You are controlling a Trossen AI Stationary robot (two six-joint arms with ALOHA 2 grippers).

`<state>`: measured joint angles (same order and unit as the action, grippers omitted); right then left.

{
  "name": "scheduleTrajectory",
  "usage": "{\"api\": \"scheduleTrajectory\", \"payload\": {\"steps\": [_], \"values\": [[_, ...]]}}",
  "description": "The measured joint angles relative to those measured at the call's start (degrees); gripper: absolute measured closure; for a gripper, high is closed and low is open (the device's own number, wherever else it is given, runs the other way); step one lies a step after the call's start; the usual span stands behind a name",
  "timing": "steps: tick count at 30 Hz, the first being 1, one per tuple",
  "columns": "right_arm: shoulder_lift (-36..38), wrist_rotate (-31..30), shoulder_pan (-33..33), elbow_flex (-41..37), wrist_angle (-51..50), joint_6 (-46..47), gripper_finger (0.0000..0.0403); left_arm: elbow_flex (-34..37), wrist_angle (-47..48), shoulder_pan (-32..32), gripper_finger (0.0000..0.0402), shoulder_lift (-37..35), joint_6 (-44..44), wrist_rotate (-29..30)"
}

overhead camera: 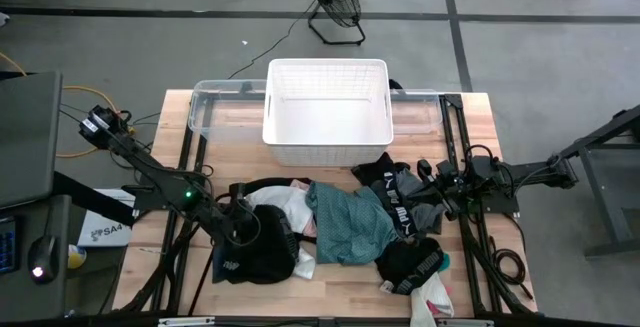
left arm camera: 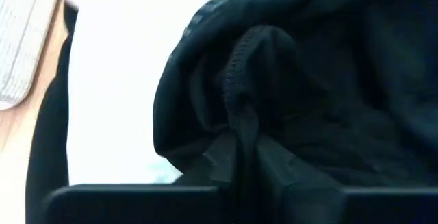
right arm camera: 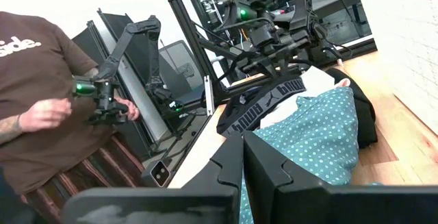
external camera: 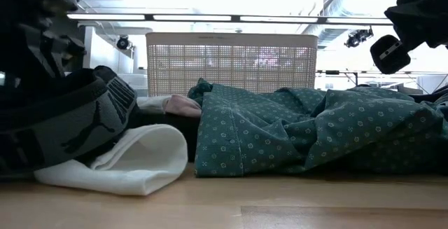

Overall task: Pick & Place Cloths
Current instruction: Put the top left black boxers into the left transparent bin

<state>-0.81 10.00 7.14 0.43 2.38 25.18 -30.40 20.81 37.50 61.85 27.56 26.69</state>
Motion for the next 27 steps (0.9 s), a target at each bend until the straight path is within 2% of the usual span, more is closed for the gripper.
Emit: {"api": "scheduleTrajectory", "payload": {"steps": [2, 7, 13, 20, 27], "values": [[0.0, 0.0, 0.0, 0.0, 0.0, 0.0, 0.0398, -2.2, 1.0, 0.0, 0.039, -0.2, -0.1, -0.2], [0.0, 0.0, 0.0, 0.0, 0.0, 0.0, 0.0398, -8.9, 7.1, 0.0, 0.0381, -0.2, -3.0, -0.2], [0.0, 0.0, 0.0, 0.0, 0.2, 0.0, 0.0398, -21.5, 21.0, 0.0, 0.0393, -0.2, -3.3, 1.5], [0.0, 0.0, 0.0, 0.0, 0.3, 0.0, 0.0398, -38.7, 36.2, 0.0, 0.0397, -0.2, -3.2, 9.0], [0.0, 0.0, 0.0, 0.0, 0.3, 0.0, 0.0398, -53.2, 46.8, 0.0, 0.0398, -0.2, -2.8, 19.4]]}}
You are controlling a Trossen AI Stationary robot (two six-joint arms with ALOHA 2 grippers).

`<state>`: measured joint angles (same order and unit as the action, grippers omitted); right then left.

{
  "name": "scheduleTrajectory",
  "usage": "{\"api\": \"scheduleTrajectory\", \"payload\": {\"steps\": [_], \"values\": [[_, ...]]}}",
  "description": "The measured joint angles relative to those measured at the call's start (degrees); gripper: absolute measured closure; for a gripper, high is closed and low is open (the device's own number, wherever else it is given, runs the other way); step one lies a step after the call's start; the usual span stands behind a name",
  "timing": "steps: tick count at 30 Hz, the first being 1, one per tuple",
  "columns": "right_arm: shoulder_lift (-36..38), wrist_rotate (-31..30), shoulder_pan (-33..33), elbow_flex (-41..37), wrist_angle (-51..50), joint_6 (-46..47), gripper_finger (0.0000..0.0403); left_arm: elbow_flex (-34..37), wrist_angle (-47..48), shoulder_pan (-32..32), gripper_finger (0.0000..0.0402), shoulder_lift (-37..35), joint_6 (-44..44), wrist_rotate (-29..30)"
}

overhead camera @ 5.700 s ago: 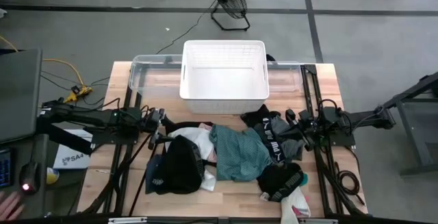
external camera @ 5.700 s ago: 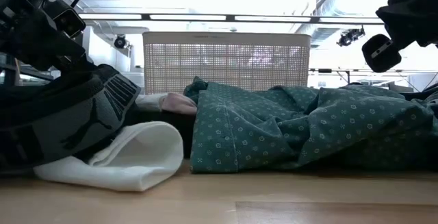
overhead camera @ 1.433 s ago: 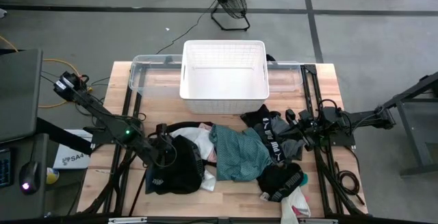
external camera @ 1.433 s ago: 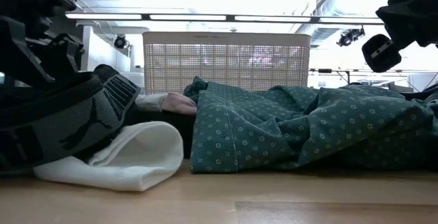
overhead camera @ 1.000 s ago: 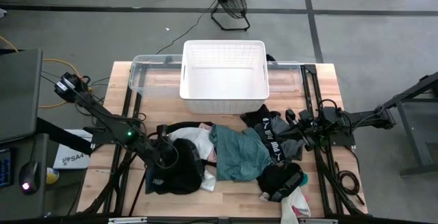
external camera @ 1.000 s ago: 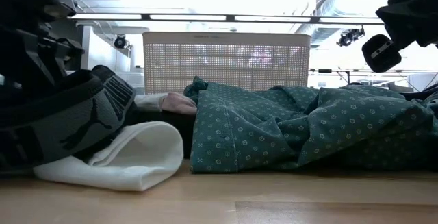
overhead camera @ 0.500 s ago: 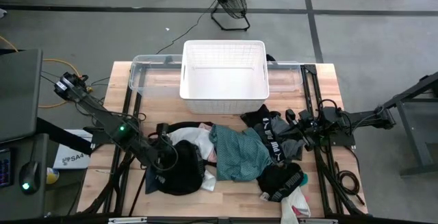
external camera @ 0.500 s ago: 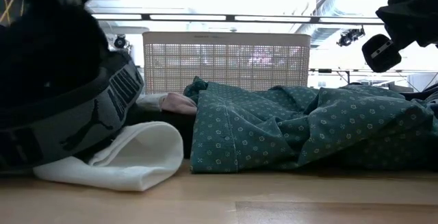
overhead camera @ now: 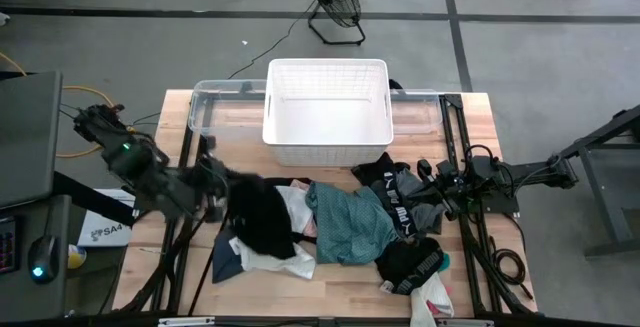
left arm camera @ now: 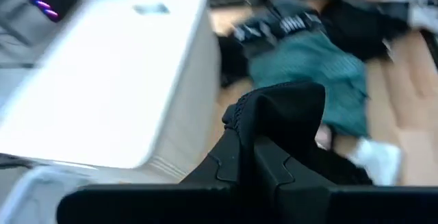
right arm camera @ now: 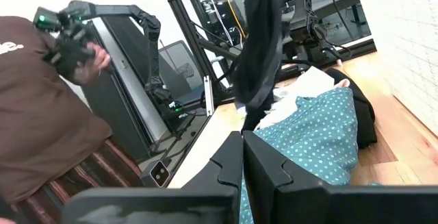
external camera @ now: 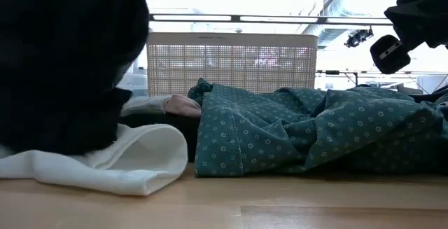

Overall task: Pick & Place Cloths
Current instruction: Put the top left black boxers into the left transparent bin

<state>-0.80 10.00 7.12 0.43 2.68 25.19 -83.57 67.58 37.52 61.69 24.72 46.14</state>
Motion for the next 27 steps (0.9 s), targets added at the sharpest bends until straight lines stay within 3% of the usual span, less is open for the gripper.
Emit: {"api": "scheduleTrajectory", "payload": {"steps": [8, 18, 23, 27], "values": [[0.0, 0.0, 0.0, 0.0, 0.0, 0.0, 0.0398, -12.4, 8.0, 0.0, 0.0398, 0.0, -0.2, 11.4], [0.0, 0.0, 0.0, 0.0, 0.1, 0.0, 0.0398, -25.6, 7.9, 0.0, 0.0399, 0.0, -9.1, 28.3], [0.0, 0.0, 0.0, 0.0, 0.1, 0.0, 0.0398, -29.2, 7.0, 0.0, 0.0399, 0.0, -14.4, 39.6], [0.0, 0.0, 0.0, 0.0, 0.1, 0.0, 0.0398, -30.1, 7.0, -0.1, 0.04, -1.0, -18.1, 44.0]]}}
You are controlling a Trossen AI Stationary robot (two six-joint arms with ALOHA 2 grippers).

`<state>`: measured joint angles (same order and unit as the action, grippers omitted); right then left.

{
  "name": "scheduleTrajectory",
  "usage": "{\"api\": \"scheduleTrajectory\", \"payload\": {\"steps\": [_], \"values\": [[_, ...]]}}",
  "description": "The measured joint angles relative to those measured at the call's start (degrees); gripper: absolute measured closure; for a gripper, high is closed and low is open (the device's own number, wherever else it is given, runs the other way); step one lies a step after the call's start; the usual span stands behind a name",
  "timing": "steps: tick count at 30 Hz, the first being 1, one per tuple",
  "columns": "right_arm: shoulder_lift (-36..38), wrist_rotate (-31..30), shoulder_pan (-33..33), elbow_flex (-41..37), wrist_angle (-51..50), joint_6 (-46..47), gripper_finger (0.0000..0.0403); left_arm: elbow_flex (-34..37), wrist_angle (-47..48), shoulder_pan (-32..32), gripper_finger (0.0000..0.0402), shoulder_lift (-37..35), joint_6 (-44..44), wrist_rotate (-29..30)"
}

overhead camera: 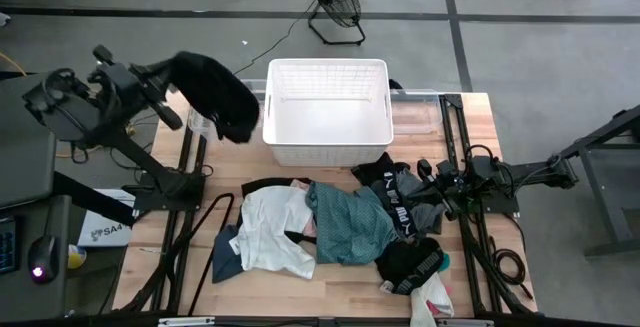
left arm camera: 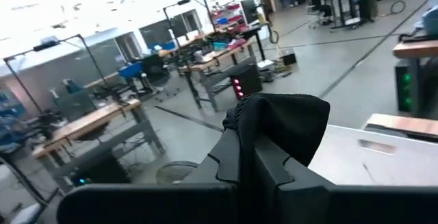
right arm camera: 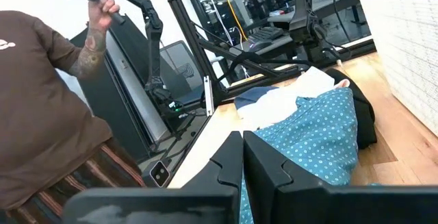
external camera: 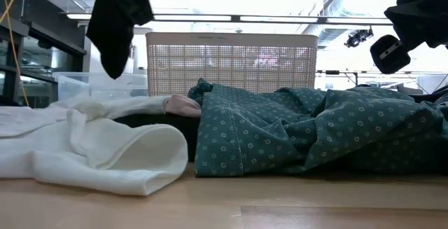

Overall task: Pick & Place Cloths
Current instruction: Put the top left black boxers into the left transparent bin

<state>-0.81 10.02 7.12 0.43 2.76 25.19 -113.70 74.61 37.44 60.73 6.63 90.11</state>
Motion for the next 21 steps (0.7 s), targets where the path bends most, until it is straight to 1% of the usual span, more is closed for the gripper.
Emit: {"api": "scheduleTrajectory", "payload": {"steps": [3, 8, 12, 14, 18, 21], "values": [[0.0, 0.0, 0.0, 0.0, 0.0, 0.0, 0.0398, 0.0, 0.3, -2.1, 0.04, -1.4, -2.4, 0.1], [0.0, 0.0, 0.0, 0.0, 0.0, 0.0, 0.0398, 0.0, 0.9, -9.1, 0.04, -2.6, -6.1, 0.1], [0.0, 0.0, 0.0, 0.0, 0.0, 0.0, 0.0398, 0.0, 1.2, -13.0, 0.04, -3.3, -6.3, -0.8], [0.0, 0.0, 0.0, 0.0, 0.0, 0.0, 0.0398, 0.0, 1.2, -14.0, 0.04, -3.3, -5.1, -2.2], [0.0, 0.0, 0.0, 0.0, 0.0, 0.0, 0.0398, 0.5, 1.1, -14.2, 0.04, -2.7, -0.1, -7.7], [0.0, 0.0, 0.0, 0.0, 0.0, 0.0, 0.0398, 2.4, 1.2, -14.2, 0.04, -1.9, 0.5, -7.1]]}}
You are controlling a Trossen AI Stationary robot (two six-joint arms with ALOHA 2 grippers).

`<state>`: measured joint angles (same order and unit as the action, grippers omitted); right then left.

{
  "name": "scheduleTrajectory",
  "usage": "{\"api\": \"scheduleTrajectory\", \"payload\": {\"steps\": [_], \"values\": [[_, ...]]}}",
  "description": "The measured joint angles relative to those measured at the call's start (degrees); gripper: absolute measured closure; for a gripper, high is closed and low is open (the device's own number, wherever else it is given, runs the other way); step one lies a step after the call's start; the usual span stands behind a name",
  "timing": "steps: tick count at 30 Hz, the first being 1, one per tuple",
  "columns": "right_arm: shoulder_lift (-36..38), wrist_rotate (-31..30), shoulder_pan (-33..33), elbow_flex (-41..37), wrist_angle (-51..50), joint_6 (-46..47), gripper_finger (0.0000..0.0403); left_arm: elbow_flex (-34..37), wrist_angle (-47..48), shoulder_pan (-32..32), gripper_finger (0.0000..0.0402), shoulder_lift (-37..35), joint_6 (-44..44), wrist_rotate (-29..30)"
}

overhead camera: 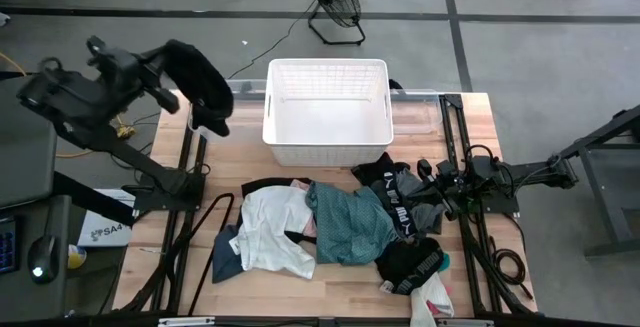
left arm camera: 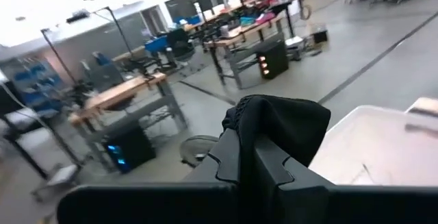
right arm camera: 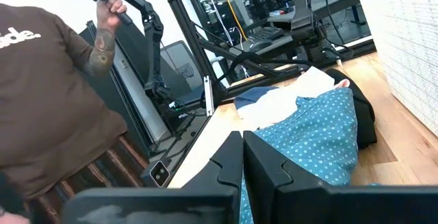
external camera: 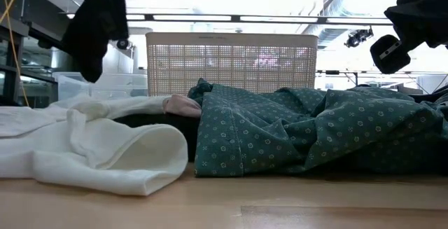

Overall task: Pick & Place Cloths
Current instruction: Put the top left black boxers into the left transparent bin

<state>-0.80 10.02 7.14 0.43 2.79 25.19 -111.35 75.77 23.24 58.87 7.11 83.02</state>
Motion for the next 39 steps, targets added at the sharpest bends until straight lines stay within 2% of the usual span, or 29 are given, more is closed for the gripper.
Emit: {"api": "scheduleTrajectory", "payload": {"steps": [7, 10, 13, 17, 21, 23, 27, 30, 36, 39], "values": [[0.0, 0.0, 0.0, 0.0, 0.0, 0.0, 0.0398, 2.2, -0.9, 0.0, 0.04, 1.1, -2.7, 5.9], [0.0, 0.0, 0.0, 0.0, 0.0, 0.0, 0.0398, 2.1, -6.9, 0.0, 0.04, 1.0, -6.4, 7.1], [0.0, 0.0, 0.0, 0.0, 0.0, 0.0, 0.0398, 2.1, -13.4, 0.0, 0.04, 0.8, -10.8, 5.7], [0.0, 0.0, 0.0, 0.0, 0.0, 0.0, 0.0398, 2.1, -17.3, 0.0, 0.04, 1.1, -10.9, -2.3], [0.0, 0.0, 0.0, 0.0, 0.0, 0.0, 0.0398, 3.4, -22.3, -0.4, 0.04, 2.7, -13.0, -6.7], [0.0, 0.0, 0.0, 0.0, 0.0, 0.0, 0.0398, 3.8, -25.3, -2.4, 0.04, 3.6, -13.1, -12.5], [0.0, 0.0, 0.0, 0.0, 0.0, 0.0, 0.0398, 4.3, -31.5, -10.0, 0.04, 5.8, -12.9, -28.4], [0.0, 0.0, 0.0, 0.0, 0.0, 0.0, 0.0398, 4.3, -35.7, -16.6, 0.04, 7.1, -13.0, -37.1], [0.0, 0.0, 0.0, 0.0, 0.0, 0.0, 0.0398, 4.3, -41.0, -29.9, 0.04, 9.1, -14.7, -46.6], [0.0, 0.0, 0.0, 0.0, 0.0, 0.0, 0.0398, 4.3, -41.9, -36.0, 0.04, 8.9, -15.6, -48.1]]}}
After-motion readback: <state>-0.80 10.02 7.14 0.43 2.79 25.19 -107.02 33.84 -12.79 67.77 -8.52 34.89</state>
